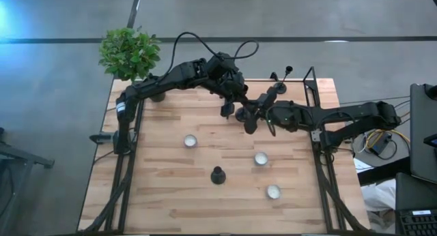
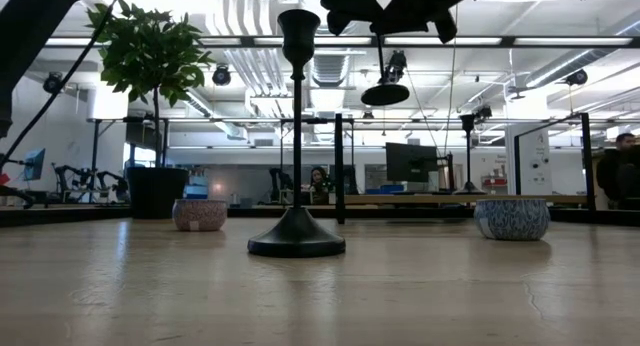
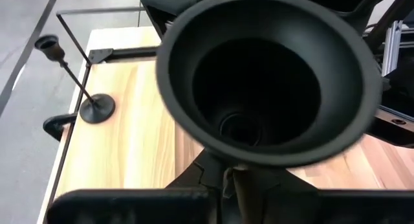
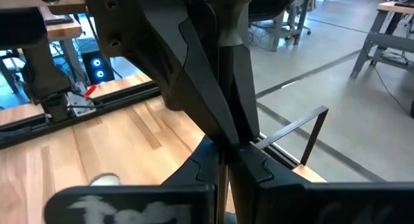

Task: Pick & Place candle stick holders
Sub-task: Put the bottom left black candle holder on the shelf

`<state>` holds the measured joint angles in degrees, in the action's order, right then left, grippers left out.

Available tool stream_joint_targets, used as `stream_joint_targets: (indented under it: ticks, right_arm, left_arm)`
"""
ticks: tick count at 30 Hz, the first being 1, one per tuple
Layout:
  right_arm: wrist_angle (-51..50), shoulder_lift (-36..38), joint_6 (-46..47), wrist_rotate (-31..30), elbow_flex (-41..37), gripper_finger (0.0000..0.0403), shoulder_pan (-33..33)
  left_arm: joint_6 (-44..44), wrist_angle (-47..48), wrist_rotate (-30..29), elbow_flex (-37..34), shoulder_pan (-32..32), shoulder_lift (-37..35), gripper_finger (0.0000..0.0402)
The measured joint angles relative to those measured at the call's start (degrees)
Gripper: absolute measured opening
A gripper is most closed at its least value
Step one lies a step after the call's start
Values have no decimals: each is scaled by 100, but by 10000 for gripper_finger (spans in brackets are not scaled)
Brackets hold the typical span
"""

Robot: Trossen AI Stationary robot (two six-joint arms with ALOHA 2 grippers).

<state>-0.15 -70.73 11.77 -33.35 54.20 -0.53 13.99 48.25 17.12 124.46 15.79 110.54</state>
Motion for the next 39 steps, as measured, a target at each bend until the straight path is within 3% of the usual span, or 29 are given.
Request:
stream_joint_targets:
  ticks: [16, 24, 28, 33, 39]
  right_arm:
    - [-124, 290, -166, -415, -45, 8, 4]
    - [-966, 1009, -155, -938, -67, 8, 4]
    - [-1082, 1353, -177, -1063, -197, 8, 26]
    - [-1015, 1771, 129, -1079, -763, 8, 111]
    - [584, 2084, -348, -1318, -1865, 8, 195]
  left_arm:
    - [107, -39, 2, 0, 77, -244, 150]
    - [170, 308, -6, -285, 291, -830, 165]
    - [247, -256, 3, -1090, 286, -1367, 165]
    - [82, -1841, -6, -2899, 289, -2442, 165]
    - [-219, -4223, -308, -5170, 290, -3800, 165]
